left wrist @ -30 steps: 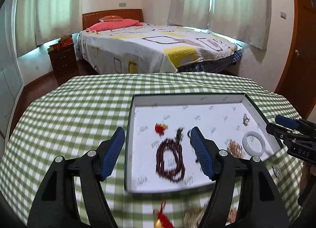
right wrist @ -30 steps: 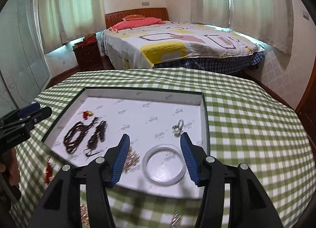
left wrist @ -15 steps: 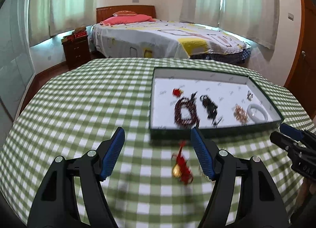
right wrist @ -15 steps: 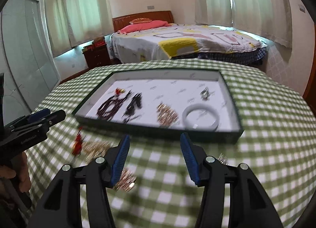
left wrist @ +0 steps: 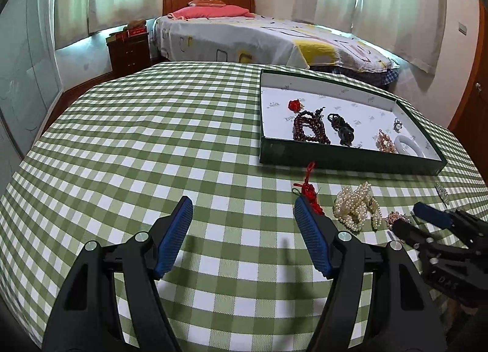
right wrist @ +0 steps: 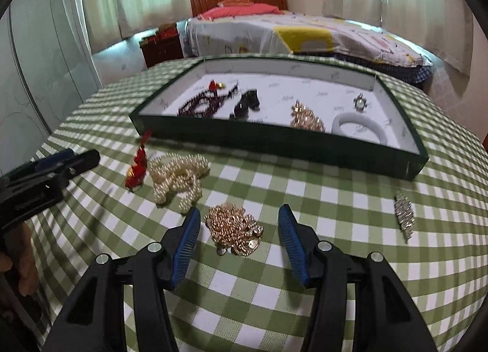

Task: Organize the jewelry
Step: 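Grasp the gold filigree brooch with the right tool while the left tool grasps the red tassel with gold coin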

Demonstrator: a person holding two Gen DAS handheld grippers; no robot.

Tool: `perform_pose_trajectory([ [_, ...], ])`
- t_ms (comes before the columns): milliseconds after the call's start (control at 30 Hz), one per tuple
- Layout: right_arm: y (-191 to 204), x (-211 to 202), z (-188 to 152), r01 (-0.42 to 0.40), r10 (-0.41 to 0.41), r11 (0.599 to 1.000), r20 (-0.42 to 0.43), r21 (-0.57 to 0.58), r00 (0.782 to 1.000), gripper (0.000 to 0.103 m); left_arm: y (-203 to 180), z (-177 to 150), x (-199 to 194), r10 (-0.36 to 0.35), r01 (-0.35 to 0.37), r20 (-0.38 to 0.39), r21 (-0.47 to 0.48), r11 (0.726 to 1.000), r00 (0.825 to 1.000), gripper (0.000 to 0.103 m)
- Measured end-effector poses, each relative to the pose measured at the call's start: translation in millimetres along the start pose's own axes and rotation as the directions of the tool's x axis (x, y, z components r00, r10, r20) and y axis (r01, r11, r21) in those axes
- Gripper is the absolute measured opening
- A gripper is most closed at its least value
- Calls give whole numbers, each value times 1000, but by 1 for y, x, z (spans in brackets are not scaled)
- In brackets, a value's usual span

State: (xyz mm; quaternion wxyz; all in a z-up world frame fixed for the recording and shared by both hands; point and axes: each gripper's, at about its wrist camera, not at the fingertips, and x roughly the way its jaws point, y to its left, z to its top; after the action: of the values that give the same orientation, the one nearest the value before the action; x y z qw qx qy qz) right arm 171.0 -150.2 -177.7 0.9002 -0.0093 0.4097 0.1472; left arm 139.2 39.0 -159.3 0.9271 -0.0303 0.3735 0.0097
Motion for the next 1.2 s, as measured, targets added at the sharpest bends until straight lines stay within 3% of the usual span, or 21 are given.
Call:
perform_pose_trajectory([
  [100, 5, 2, -1, 24, -24, 999, -5, -35, 1000, 51, -2, 0, 1, -2, 2, -4, 1, 1000, 1000, 68],
  [333, 7, -3, -5, 16, -15, 998, 10, -69, 1000, 16, -5, -3, 7, -10, 10, -33, -2, 1000, 999, 68],
  [633, -6, -21, -1, 28, -26, 999, 51, -39, 998, 13, -19, -4, 10, -45, 46, -52, 15, 999, 998, 67],
  [933, -43, -46, -1, 81, -85, 996, 104, 39, 991, 13, -38, 3, 17, -65, 68, -68, 43, 997, 996, 67],
  [1033, -51, -47, -3, 84, -90, 995, 106, 56, 990, 13, -43, 5, 26, -65, 70, -91, 49, 996, 994, 64],
  [1100, -53, -47, -4, 82, -89, 995, 106, 62, 990, 13, -46, 7, 35, -63, 69, -124, 46, 997, 990, 55],
  [1200, -54, -45, -5, 75, -81, 995, 103, 66, 991, 13, -47, 7, 43, -57, 64, -137, 42, 997, 989, 53],
])
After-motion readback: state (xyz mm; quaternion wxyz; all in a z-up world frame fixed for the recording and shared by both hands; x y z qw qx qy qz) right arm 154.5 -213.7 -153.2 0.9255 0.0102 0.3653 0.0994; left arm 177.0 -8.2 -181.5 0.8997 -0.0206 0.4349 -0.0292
